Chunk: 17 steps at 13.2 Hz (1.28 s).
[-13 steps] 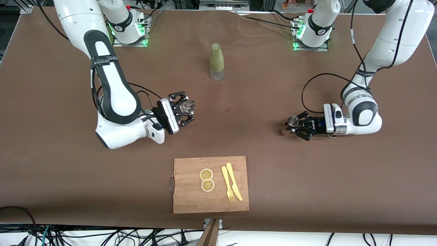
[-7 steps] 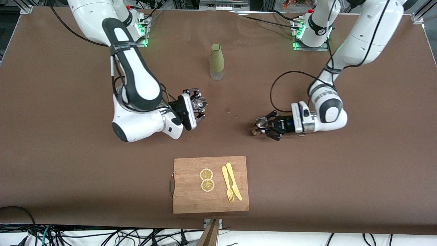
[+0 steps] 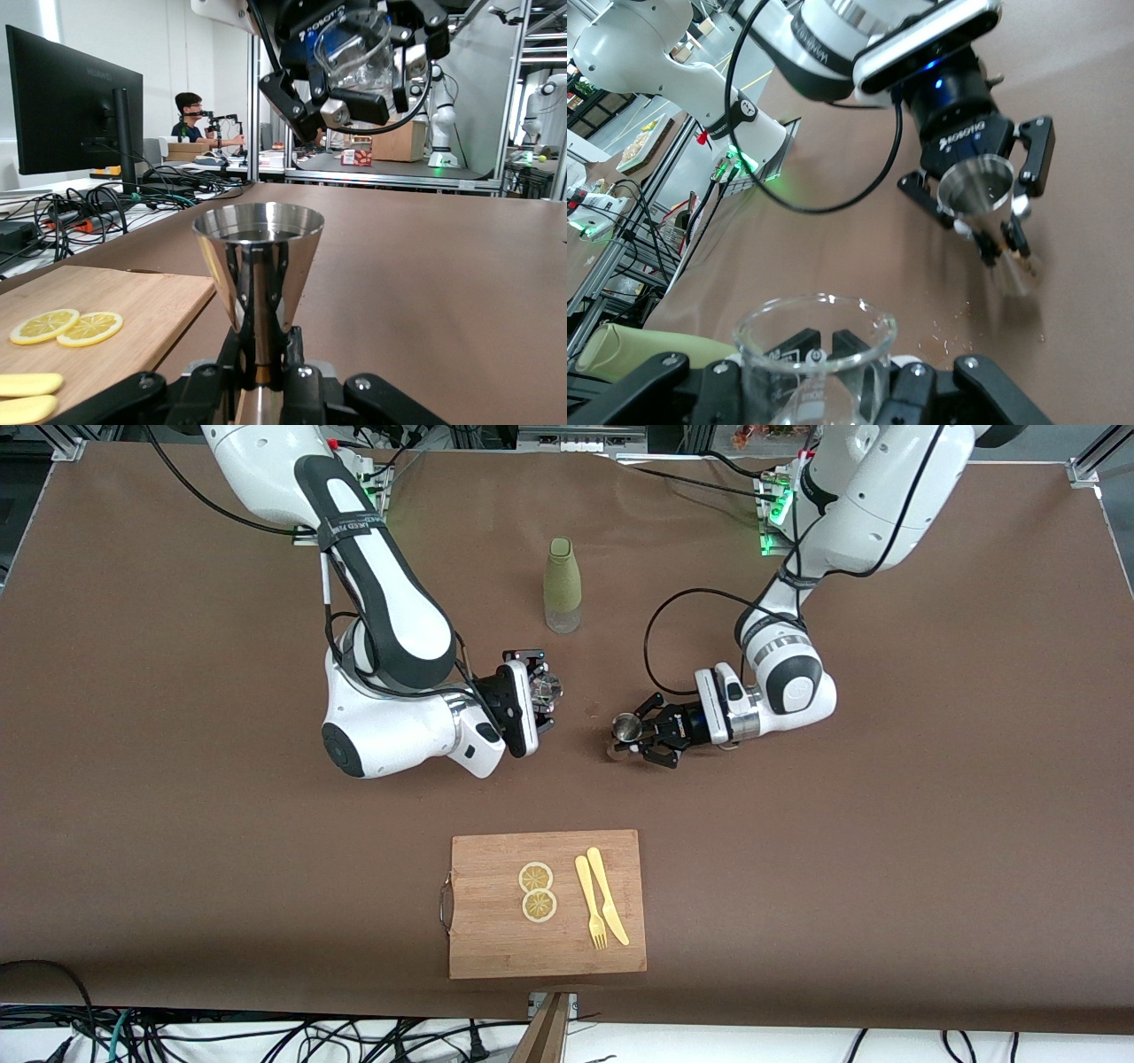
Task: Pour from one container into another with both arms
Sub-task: 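Bring the beaker over the jigger cup with the right gripper, then tilt the beaker with the right gripper, pouring into the jigger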
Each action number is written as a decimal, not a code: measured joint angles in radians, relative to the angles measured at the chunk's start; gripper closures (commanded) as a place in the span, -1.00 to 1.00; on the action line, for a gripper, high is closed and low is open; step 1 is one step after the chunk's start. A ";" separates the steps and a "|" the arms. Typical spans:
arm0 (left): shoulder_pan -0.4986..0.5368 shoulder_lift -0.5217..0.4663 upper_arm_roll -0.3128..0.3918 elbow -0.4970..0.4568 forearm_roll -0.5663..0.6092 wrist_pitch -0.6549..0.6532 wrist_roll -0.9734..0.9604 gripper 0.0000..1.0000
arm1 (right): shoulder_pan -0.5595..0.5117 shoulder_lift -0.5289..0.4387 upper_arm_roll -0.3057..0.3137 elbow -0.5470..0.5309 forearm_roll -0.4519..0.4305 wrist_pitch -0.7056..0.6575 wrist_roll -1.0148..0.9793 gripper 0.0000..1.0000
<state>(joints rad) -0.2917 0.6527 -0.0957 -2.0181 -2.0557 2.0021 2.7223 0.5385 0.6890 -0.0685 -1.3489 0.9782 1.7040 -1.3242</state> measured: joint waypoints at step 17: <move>-0.416 0.055 0.211 0.003 -0.466 0.046 0.007 1.00 | 0.083 0.026 -0.005 0.001 -0.177 0.145 0.168 0.76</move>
<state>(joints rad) -0.7081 0.7078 0.1156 -2.0150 -2.5214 2.0483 2.7292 0.6218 0.7149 -0.0738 -1.3483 0.8008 1.8487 -1.1559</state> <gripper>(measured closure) 0.789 0.846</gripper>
